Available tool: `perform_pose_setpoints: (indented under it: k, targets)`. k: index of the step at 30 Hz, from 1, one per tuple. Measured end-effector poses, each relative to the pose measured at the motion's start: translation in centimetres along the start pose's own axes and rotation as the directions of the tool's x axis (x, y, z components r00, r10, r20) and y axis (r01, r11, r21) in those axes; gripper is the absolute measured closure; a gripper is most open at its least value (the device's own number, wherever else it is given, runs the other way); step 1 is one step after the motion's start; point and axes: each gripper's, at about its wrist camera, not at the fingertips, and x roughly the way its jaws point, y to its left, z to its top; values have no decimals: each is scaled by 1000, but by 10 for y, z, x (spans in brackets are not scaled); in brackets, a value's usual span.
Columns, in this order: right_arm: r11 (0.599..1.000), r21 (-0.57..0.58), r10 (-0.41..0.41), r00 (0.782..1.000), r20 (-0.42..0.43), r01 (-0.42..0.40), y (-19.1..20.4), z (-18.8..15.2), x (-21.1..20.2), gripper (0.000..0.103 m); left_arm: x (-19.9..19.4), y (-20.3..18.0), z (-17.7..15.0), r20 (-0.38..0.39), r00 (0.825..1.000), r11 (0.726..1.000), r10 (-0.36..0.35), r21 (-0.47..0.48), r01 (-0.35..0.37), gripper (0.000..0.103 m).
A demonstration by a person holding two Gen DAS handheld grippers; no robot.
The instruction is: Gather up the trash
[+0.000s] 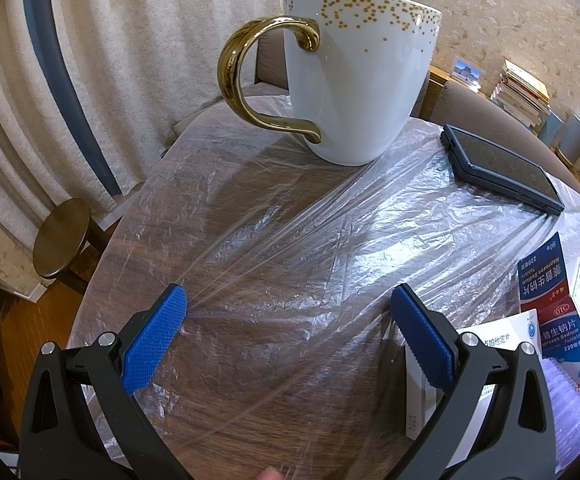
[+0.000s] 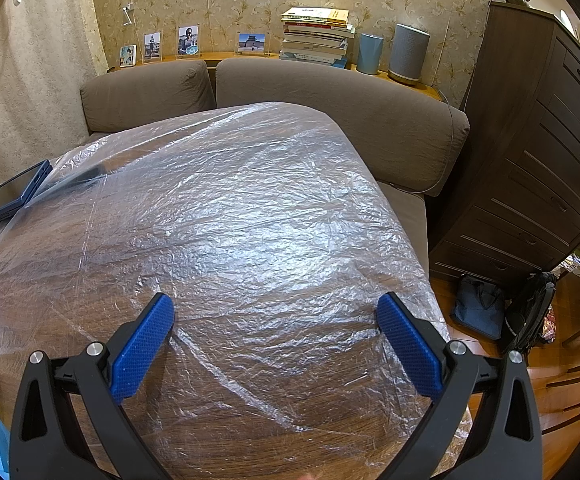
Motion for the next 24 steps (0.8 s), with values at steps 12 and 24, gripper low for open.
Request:
perform_pose_setpoints:
  k: [12, 24]
  targets:
    - [877, 216, 434, 900, 30, -430, -22, -28, -70, 4, -75, 11, 7, 90, 955, 959, -284, -1, 285, 1]
    - [743, 205, 667, 733, -136, -638, 79, -97, -90, 4, -172, -132, -69, 70, 900, 636, -431, 730, 248, 1]
